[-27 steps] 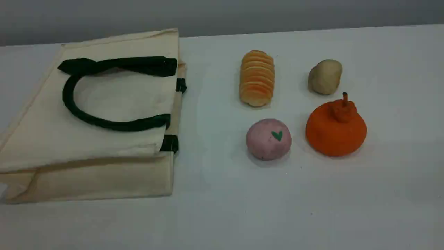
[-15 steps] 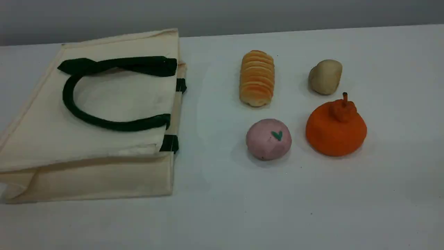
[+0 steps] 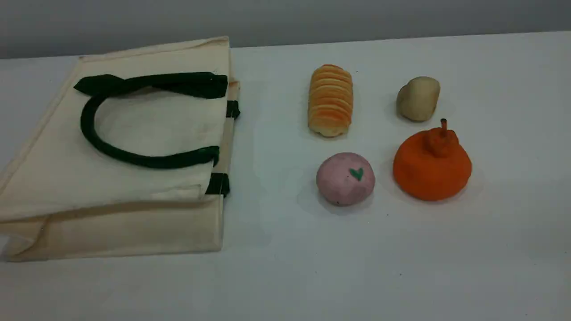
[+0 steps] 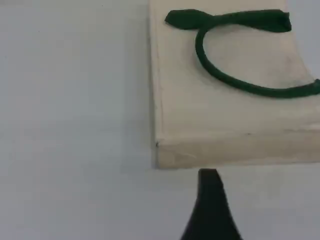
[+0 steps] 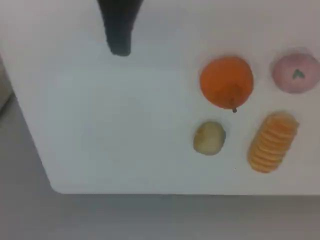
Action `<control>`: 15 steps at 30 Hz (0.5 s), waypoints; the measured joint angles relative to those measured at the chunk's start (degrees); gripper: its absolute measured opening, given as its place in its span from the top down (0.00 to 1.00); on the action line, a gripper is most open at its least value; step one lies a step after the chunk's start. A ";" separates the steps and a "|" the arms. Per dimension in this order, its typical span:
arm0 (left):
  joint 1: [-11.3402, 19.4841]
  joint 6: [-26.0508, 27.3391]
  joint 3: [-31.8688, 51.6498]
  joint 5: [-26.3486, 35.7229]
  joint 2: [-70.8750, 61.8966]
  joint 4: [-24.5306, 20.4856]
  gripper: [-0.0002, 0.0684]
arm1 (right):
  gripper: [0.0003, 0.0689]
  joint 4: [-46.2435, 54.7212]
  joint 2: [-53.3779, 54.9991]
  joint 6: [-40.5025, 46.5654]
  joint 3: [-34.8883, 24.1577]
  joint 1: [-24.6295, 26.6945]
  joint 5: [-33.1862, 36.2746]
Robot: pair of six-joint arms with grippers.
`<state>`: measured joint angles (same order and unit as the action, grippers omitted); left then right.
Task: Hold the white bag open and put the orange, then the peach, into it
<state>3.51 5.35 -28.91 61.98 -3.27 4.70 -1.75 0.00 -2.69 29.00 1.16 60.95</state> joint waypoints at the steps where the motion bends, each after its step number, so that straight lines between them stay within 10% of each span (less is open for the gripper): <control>1: 0.00 0.00 0.00 0.00 0.00 0.00 0.32 | 0.29 0.00 0.00 0.00 0.00 0.00 0.00; 15: -3.18 -0.10 0.00 0.00 0.00 0.00 0.32 | 0.29 0.00 0.00 0.00 0.00 0.00 0.00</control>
<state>0.34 5.25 -28.91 61.98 -3.27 4.70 -1.75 0.00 -2.69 29.00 1.16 60.95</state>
